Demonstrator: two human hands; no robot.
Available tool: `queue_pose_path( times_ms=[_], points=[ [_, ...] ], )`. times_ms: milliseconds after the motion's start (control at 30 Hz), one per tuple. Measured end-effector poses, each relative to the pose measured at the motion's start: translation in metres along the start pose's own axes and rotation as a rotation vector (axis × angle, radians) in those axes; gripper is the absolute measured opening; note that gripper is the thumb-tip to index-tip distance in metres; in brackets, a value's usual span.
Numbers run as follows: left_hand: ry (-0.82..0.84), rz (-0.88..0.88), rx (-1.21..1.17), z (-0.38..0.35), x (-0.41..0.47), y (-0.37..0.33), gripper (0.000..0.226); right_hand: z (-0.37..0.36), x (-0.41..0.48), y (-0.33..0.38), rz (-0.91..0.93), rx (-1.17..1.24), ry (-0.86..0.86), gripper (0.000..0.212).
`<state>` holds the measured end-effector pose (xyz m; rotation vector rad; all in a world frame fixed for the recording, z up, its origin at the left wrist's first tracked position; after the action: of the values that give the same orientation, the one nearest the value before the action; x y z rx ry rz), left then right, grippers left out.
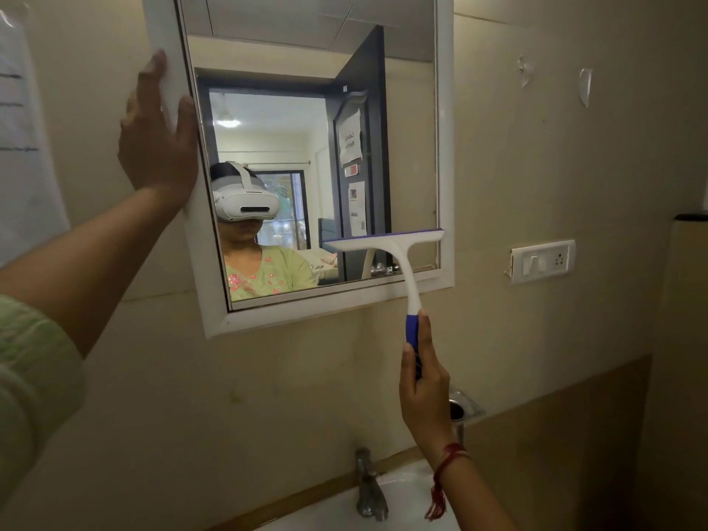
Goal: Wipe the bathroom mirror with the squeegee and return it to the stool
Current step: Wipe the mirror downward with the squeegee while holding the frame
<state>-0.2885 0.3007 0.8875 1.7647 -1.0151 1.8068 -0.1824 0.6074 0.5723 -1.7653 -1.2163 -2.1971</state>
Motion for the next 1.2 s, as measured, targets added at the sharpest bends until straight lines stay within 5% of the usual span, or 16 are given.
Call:
queue_pose_path(
  times_ms=[900, 1200],
  points=[
    [-0.001, 0.016, 0.049, -0.001, 0.002, -0.001, 0.052, 0.021, -0.037, -0.002, -0.112, -0.028, 0.125, 0.056],
    [0.112, 0.016, 0.118, 0.000, 0.000, -0.004, 0.052, 0.050, -0.043, 0.034, -0.086, 0.002, 0.164, 0.052]
  ],
)
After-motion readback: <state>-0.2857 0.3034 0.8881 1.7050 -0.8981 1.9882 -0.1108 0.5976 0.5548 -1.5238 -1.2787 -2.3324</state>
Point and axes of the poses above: each hand's wrist, its own x-axis towards the middle knuckle, its own z-axis out of the back of the hand, y = z × x, the point moved 10 cm from there along x, towards the middle knuckle, and after that the axes turned 1 degree about x, right-handed, at the moved point
